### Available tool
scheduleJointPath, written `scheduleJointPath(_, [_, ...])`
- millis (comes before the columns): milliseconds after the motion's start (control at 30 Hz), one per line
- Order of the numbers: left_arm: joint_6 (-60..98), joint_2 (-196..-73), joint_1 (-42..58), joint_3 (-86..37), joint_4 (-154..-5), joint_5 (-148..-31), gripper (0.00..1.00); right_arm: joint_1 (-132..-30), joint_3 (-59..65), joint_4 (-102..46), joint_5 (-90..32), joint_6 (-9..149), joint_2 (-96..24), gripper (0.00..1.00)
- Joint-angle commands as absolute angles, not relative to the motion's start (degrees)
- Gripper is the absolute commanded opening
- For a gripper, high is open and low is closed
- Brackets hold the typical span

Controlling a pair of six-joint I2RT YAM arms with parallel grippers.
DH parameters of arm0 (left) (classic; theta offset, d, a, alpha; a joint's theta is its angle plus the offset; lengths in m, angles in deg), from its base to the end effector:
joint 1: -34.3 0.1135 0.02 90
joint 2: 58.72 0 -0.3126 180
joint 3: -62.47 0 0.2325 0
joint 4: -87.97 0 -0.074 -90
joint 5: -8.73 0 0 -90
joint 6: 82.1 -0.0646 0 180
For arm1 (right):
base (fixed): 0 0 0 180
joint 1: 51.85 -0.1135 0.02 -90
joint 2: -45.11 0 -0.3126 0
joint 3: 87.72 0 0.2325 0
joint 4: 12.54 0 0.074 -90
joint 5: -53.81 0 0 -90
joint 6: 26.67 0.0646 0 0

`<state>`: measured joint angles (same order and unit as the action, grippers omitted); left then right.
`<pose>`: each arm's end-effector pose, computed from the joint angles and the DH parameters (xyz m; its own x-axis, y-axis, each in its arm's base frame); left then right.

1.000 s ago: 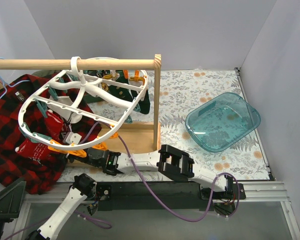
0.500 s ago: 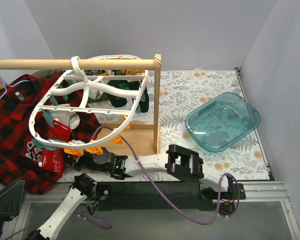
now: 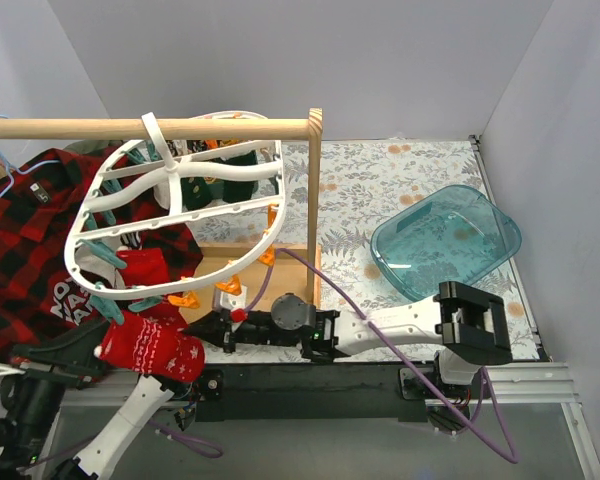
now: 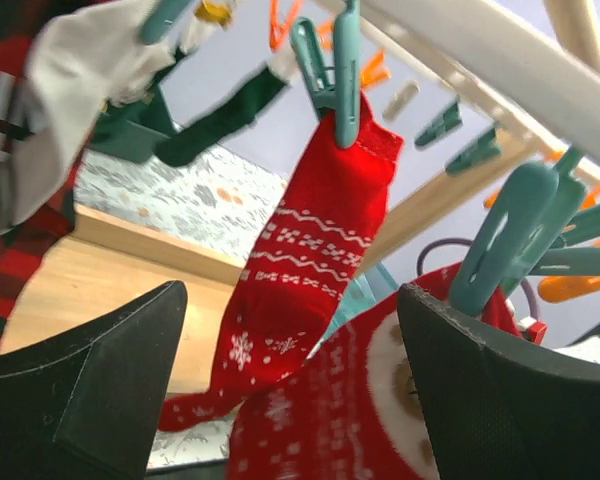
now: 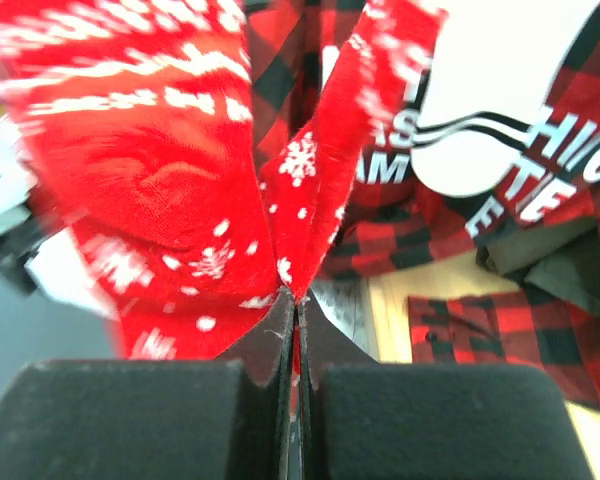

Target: Remove the socks clipped to the hanger

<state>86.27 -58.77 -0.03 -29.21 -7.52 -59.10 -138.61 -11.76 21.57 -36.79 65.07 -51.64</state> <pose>-0.1237 0.1140 0.3628 -0.1880 -0.9700 -0.1542 0.1432 0.1283 -0.9813 0.0238 0.4083 0.3733 -0.0173 0.2319 -0.9726 -0.9977 0.0597 0.0320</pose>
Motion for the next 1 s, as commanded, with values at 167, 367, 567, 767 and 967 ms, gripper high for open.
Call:
scheduleJointPath(167, [83.7,-60.2,-0.2,-17.3,-22.5,-76.0,0.82,-138.3,-21.9,24.3,-33.0,66.5,-40.9,0.01])
scheduleJointPath(367, [84.9,-62.8,-0.1,-10.1,-31.2,-85.8,0.80,-138.1,-26.5,20.6,-35.0,70.3,-35.7,0.28])
scheduleJointPath(567, [84.7,-66.1,-0.1,-7.2,-37.9,-92.2,0.76,-138.1,-30.8,11.2,-40.6,72.7,-28.9,0.57])
scheduleJointPath(767, [85.2,-68.5,-0.1,-5.5,-42.8,-96.8,0.72,-138.2,-34.4,3.8,-40.5,72.7,-19.2,0.81])
scheduleJointPath(967, [86.9,-70.0,-0.1,-4.4,-45.3,-98.8,0.69,-140.3,-30.2,-0.1,-34.9,67.9,-18.5,0.98])
